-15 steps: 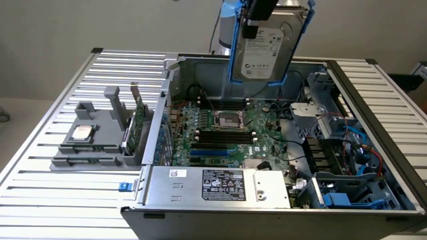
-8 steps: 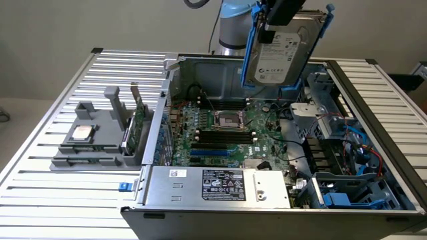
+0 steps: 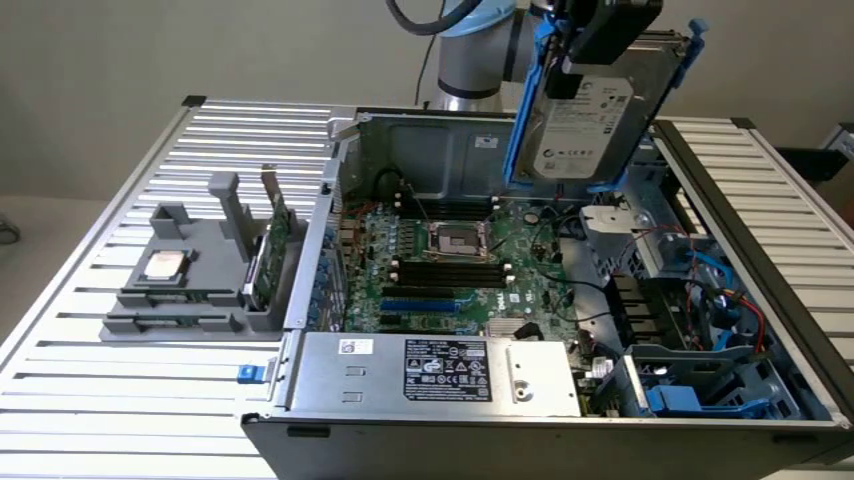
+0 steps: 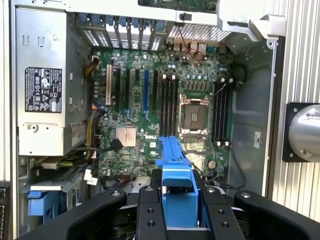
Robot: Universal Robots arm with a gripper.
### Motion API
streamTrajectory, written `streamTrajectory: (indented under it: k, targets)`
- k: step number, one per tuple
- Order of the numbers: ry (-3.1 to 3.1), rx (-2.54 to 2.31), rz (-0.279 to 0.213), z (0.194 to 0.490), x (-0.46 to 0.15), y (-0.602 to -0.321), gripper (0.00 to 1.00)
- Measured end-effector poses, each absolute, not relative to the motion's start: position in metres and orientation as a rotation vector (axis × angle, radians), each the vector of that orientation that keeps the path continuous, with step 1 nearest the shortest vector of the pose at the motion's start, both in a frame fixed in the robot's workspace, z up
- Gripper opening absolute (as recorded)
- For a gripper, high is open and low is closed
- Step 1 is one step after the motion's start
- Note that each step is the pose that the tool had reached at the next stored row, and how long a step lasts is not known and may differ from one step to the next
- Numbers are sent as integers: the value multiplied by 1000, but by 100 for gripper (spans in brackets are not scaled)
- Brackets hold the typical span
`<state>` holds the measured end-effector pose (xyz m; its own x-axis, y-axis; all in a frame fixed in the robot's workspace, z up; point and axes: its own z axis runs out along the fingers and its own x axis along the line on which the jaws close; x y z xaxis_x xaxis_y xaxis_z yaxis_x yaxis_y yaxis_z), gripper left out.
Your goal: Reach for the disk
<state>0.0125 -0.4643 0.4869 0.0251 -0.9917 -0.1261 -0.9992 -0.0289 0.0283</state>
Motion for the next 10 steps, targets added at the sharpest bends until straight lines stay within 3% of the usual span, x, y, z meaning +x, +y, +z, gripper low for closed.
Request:
streamTrajectory:
  k: [10]
  targets:
    - [2137, -2196, 176, 487, 31, -488, 33]
